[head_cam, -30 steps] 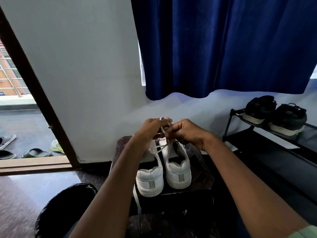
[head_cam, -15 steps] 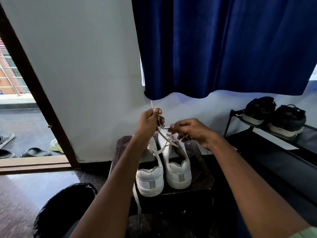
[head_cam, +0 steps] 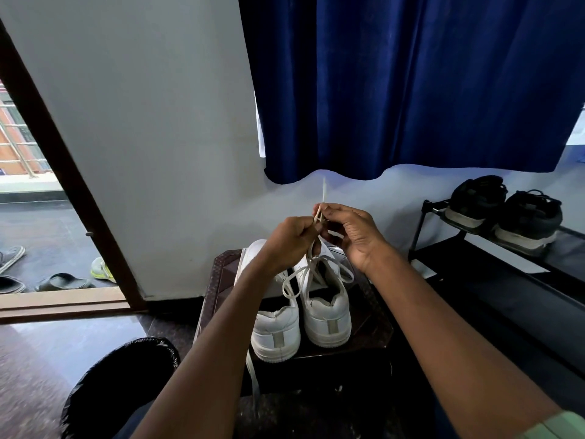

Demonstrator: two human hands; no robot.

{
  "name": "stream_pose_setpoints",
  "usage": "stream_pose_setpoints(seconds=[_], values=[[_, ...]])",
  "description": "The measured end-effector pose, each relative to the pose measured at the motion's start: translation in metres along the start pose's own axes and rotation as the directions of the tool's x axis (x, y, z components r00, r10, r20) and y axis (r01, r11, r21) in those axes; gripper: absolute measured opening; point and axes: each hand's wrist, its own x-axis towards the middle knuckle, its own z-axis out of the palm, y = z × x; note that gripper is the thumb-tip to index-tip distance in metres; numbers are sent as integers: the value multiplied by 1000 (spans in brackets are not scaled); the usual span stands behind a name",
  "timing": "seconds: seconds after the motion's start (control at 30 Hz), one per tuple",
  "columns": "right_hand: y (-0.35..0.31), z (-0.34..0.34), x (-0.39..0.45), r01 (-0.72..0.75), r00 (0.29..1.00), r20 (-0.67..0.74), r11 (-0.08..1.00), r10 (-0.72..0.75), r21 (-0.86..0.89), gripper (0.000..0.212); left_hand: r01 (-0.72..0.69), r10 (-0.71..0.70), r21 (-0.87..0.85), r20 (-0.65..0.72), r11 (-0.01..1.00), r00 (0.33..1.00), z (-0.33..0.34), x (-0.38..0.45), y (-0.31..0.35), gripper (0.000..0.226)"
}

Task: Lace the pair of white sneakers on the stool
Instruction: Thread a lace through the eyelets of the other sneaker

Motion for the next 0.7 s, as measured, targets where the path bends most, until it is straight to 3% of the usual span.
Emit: stream_pose_setpoints(seconds=[0.2, 0.27, 0.37, 0.47, 0.57, 0.7], values=[[0, -5, 5, -12, 999, -49, 997, 16, 82, 13, 32, -34, 21, 98, 999, 995, -4, -2, 1, 33], [-1, -6, 4, 5, 998, -60, 996, 1, 89, 17, 94, -91, -48, 43, 994, 995, -5, -2, 2, 30], [1, -3, -1, 59, 995, -80, 994, -66, -88, 14, 173, -216, -300, -115, 938, 970, -7, -3, 9, 31], [5, 5, -7, 117, 991, -20, 926, -133, -360, 6, 172, -267, -508, -120, 844, 956, -10, -6, 17, 33], [10, 13, -11, 124, 992, 37, 912, -119, -390, 8, 155, -246, -512, -115, 845, 963, -11, -7, 17, 33], [11, 15, -12, 140, 989, 5, 906, -151, -399, 15, 141, -247, -507, -147, 850, 958, -9, -6, 14, 34]])
